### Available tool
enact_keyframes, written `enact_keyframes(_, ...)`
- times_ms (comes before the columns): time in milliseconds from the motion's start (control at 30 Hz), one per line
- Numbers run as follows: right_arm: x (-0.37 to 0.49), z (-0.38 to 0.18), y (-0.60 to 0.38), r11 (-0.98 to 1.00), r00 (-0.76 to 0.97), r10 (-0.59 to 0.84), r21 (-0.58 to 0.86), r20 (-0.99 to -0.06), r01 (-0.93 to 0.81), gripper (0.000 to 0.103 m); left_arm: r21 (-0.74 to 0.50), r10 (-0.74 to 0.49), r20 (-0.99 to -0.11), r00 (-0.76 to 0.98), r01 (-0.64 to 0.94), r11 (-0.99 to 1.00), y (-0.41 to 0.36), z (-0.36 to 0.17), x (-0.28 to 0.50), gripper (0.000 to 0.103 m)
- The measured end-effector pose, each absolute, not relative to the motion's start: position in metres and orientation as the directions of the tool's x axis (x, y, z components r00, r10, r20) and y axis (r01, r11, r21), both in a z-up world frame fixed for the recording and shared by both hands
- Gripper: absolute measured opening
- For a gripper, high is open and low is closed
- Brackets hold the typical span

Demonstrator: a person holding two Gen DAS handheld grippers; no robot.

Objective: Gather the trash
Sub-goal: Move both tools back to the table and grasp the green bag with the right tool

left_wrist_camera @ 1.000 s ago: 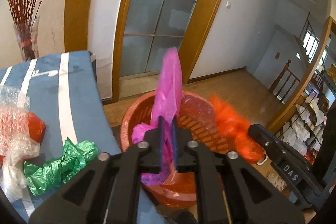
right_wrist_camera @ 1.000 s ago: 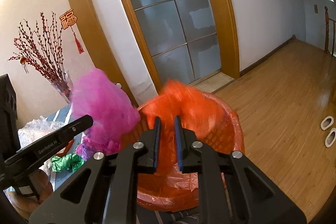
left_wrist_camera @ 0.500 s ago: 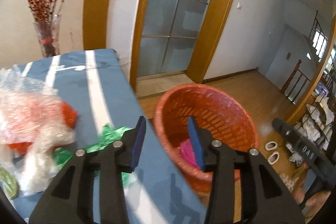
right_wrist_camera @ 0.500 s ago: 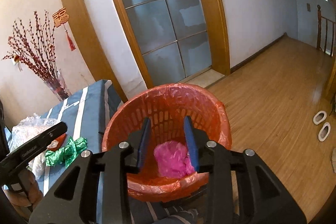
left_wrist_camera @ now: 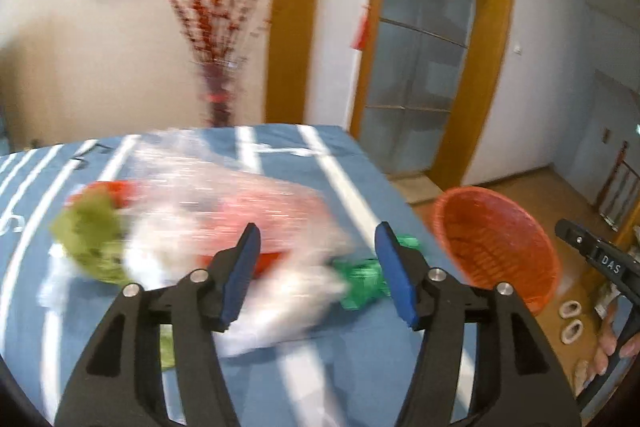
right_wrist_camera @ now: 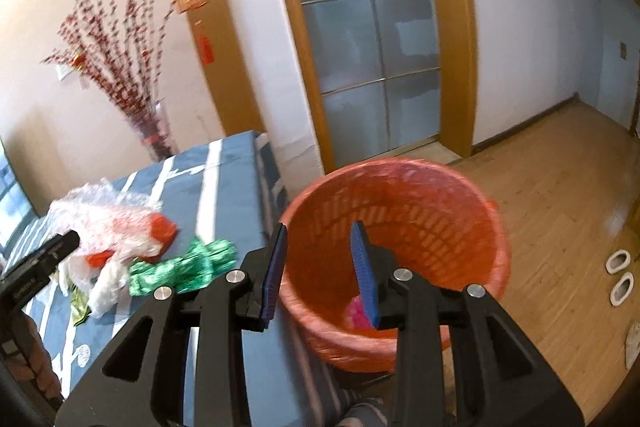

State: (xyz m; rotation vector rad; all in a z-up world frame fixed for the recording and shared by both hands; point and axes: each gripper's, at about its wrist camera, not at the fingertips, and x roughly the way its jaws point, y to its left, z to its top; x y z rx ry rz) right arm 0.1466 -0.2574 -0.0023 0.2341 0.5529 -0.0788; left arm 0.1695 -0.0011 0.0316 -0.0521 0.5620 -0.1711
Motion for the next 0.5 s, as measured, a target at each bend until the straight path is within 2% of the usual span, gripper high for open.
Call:
enact_keyframes(133,0.154,-0.004,-0.231,0.977,0.841,0.03,0.194,-0.54,0.09,0.034,-0.063,-0.083,-0.511,0.856,0.059,0.996,0.041,0.032,0.161,0.065)
enact_keyframes(500,0.187,-0.022,-0.151,0.984,0.788,0.133,0.173,-0.602,-0.034,0.034,-0.092,0.073,-0.535,0.842,-0.144,0.985,0.139,0.022,0.151,0.066)
